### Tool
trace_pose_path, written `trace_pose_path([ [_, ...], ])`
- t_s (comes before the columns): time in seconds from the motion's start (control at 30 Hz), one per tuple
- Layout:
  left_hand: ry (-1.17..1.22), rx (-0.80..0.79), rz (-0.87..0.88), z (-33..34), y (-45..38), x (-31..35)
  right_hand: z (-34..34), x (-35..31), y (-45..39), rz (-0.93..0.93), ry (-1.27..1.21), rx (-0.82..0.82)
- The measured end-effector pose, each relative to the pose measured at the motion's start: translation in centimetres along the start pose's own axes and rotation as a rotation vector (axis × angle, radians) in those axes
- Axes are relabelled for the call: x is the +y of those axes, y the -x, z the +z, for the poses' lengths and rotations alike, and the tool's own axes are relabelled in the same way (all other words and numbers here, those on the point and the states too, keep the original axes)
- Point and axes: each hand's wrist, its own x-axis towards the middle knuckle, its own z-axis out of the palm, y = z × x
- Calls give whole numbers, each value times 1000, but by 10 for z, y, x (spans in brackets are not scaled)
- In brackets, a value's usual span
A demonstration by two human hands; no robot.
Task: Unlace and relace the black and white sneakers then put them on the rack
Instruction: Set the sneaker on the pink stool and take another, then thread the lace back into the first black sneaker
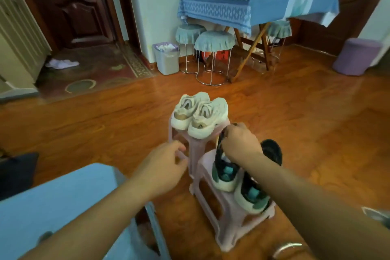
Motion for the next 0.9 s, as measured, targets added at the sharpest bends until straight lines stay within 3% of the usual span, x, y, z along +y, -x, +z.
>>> trace_pose_path([
  [0.07, 22, 11, -21, 9, 55, 2, -4, 36, 40, 81, 134, -8],
  [0.2, 134, 48, -79, 30, 129, 3, 32, 84, 92, 192, 257, -286],
  [0.43, 133, 175, -117, 3, 180, -29, 19, 88, 119, 178, -29, 9],
  [0.5, 139, 248, -180, -15, 199, -52, -2, 73, 134, 78, -50, 90],
  [0.63, 150, 381, -255, -55, 240, -91, -46, 12, 183, -443, -88, 212],
  [0.77, -163, 481, -226, -107, 271, -110, -68, -56, 198, -692, -221, -63],
  [0.83, -394, 417, -230, -123, 287, -114, -60, -100, 192, -778, -177, -185],
  [0.9, -465, 289, -252, -126, 299, -124, -37, -148, 176, -872, -48, -266],
])
